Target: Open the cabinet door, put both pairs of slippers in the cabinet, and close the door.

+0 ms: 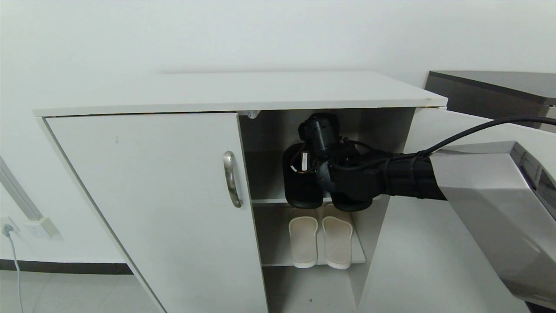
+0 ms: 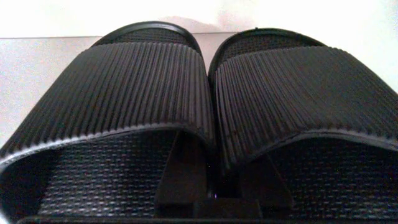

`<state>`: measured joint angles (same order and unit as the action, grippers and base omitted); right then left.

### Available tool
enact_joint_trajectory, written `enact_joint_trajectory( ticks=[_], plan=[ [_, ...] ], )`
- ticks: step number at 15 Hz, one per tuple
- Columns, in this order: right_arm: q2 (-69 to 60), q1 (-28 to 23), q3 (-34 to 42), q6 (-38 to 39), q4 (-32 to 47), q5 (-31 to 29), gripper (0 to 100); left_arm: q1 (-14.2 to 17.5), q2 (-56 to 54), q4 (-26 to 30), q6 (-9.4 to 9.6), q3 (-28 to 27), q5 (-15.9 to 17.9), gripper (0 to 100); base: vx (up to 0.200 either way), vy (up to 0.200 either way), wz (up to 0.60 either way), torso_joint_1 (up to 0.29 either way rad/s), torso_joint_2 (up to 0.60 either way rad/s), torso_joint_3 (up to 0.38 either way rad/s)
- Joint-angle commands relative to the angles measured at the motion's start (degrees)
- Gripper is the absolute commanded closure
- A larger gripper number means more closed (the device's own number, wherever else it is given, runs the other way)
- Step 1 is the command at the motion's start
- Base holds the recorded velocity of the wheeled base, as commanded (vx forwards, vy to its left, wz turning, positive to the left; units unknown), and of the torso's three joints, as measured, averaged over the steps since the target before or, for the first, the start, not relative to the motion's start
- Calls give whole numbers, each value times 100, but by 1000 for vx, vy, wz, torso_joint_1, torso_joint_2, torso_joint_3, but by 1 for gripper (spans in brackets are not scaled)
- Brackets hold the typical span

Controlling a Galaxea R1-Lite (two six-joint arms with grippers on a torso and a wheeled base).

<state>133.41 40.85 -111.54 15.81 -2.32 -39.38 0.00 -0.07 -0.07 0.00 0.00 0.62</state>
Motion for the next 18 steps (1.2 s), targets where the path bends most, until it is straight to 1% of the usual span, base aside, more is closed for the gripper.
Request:
enact_joint_trajectory(
  ticks=[1, 7, 8, 13, 18],
  plan=[
    [62, -25, -8, 1, -6, 0, 100, 0, 7, -1, 0, 0, -1, 100, 0, 0, 0, 0, 0, 0],
    [97, -68, 27, 1, -23, 0, 100, 0, 7, -1, 0, 0, -1, 100, 0, 0, 0, 0, 0, 0],
    [88, -68, 36, 1, -23, 9, 0, 0, 7, -1, 0, 0, -1, 100, 0, 0, 0, 0, 0, 0],
    [-8, -68, 291, 10, -32, 0, 0, 0, 7, -1, 0, 0, -1, 100, 0, 0, 0, 0, 0, 0],
    [-298, 19, 775, 62, -76, -26, 0, 0, 7, -1, -9, 0, -1, 100, 0, 0, 0, 0, 0, 0]
  ],
)
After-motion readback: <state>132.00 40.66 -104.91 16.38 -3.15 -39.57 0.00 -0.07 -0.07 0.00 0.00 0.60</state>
